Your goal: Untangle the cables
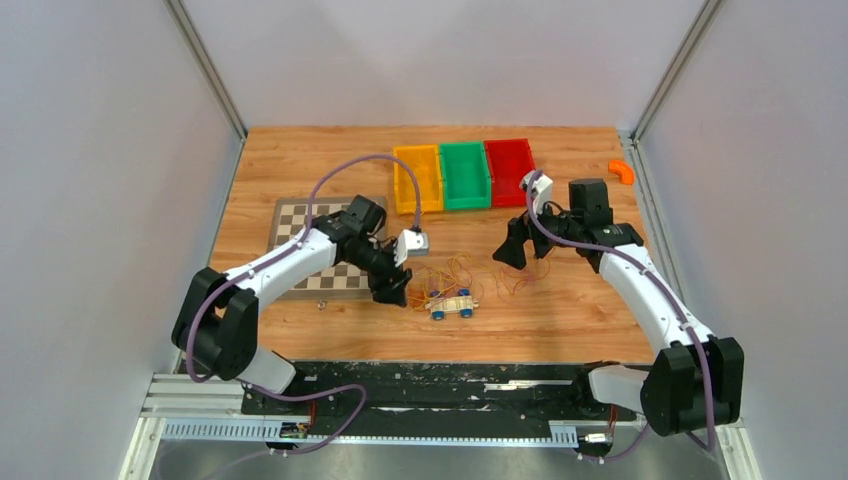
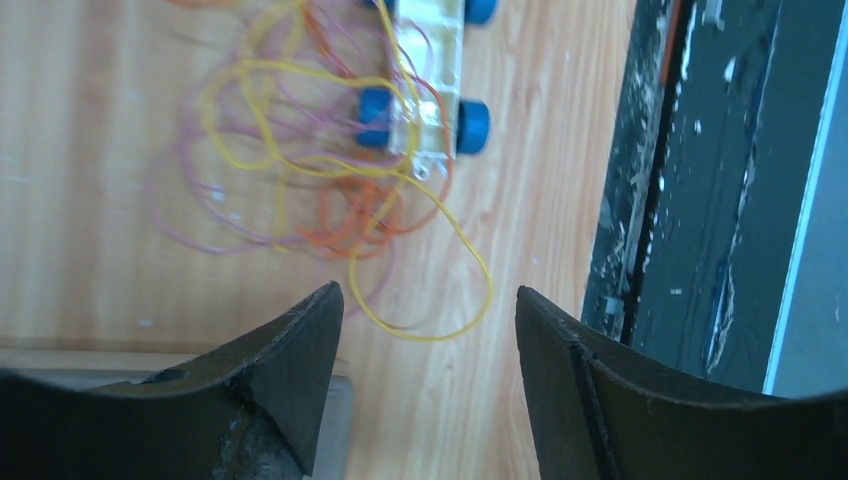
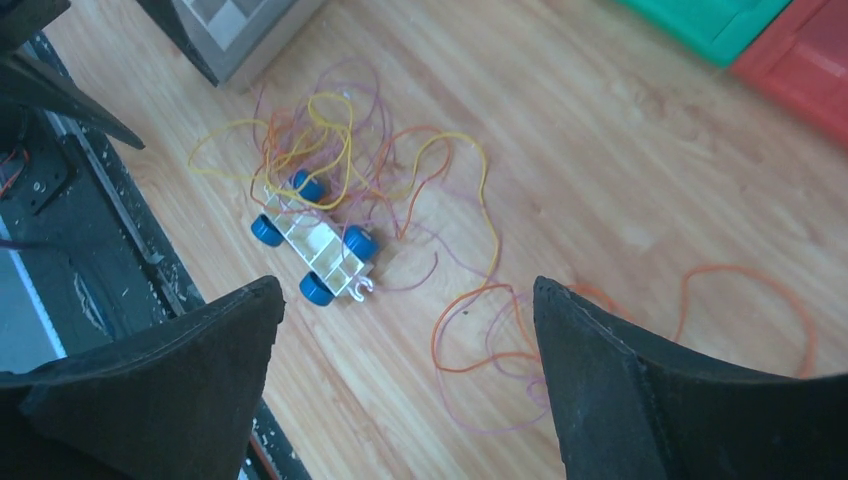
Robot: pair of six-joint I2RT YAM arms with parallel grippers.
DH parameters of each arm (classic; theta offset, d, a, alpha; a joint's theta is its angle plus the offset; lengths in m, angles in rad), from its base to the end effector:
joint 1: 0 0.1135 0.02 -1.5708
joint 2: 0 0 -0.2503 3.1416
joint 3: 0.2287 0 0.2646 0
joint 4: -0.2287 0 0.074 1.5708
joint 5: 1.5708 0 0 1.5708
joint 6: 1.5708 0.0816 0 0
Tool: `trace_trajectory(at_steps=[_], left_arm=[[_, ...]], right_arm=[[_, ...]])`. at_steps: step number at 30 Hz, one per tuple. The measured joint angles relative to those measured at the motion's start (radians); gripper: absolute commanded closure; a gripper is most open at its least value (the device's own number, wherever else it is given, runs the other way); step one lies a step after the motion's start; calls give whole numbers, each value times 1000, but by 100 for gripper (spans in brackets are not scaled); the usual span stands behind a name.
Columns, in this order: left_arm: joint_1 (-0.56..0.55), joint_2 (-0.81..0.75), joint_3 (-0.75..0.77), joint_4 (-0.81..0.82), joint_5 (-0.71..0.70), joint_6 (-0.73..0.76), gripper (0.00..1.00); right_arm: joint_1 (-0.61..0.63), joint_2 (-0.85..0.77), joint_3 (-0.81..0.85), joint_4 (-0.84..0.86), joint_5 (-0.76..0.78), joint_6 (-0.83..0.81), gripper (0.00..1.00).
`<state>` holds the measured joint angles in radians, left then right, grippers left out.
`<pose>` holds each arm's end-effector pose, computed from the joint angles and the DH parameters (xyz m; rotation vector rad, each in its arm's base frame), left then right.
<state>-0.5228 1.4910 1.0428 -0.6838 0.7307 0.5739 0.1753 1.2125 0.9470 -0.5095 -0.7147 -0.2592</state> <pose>0.2462 -0.2047 0.1834 1.5041 2.0480 -0.9537 0.2797 0.1039 0.2433 -0.8148 2.0826 0.7852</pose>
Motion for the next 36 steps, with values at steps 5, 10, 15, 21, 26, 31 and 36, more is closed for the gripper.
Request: trace_trajectory(at_steps=[5,10,15,21,26,31,36], left_arm=[[-90,-37,-128,23,-49,30,18],[-164,-53,-207,124,-129,-2,24],[-187,-9,-219,192,-217,-40,25],[-190,-3,-219,214,-243,-49,43],[-190,-3,-219,212,-243,-52,69],[-190,-3,-213,196,-242,-53,99],[-190,-22,-109,92,-206,-73,100]], right_arm=[[0,48,-32,-37,-10,-9,8],[1,79,-34,-55,-13,-14,8],[1,81,-34,-56,-12,-23,10],[1,110,-34,-54,20,-51,14],[16,196,-34,-55,68,-81,15],[23,248,-34,-56,113,-100,14],[23,237,-28,-69,97,-112,9]])
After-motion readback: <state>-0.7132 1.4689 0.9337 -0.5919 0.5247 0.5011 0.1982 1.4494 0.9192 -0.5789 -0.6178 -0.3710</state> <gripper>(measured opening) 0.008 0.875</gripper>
